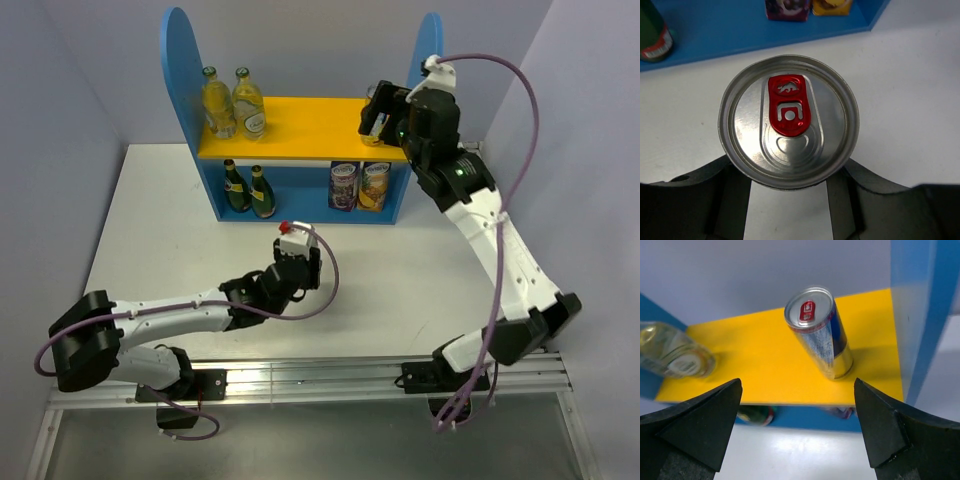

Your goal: Place and organize the beverage onto the shelf

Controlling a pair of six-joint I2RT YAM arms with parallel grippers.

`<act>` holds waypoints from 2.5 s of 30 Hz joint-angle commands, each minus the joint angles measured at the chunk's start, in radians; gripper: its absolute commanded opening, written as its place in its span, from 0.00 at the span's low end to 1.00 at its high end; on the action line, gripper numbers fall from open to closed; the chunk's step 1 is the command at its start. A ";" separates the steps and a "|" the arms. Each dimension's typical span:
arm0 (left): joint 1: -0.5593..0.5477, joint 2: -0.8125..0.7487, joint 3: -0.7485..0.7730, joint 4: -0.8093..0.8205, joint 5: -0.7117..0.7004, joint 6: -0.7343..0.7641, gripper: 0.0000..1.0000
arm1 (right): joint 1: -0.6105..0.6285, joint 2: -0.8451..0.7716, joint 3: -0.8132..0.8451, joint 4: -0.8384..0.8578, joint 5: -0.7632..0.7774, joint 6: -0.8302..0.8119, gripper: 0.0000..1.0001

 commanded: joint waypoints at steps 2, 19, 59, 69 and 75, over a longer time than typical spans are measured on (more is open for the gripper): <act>0.090 -0.028 0.209 -0.014 0.004 0.114 0.00 | 0.016 -0.138 -0.168 -0.019 -0.066 0.148 1.00; 0.342 0.452 1.194 -0.340 0.214 0.326 0.00 | 0.453 -0.859 -1.176 0.182 0.118 0.415 1.00; 0.308 0.508 1.273 -0.336 0.079 0.333 0.99 | 0.487 -0.909 -1.367 0.135 0.148 0.469 1.00; 0.106 0.089 0.670 -0.271 -0.120 0.159 0.99 | 0.488 -0.974 -1.284 0.053 0.141 0.413 1.00; -0.002 -0.156 0.228 -0.336 -0.223 -0.134 0.98 | 0.492 -0.997 -1.122 -0.029 0.144 0.321 1.00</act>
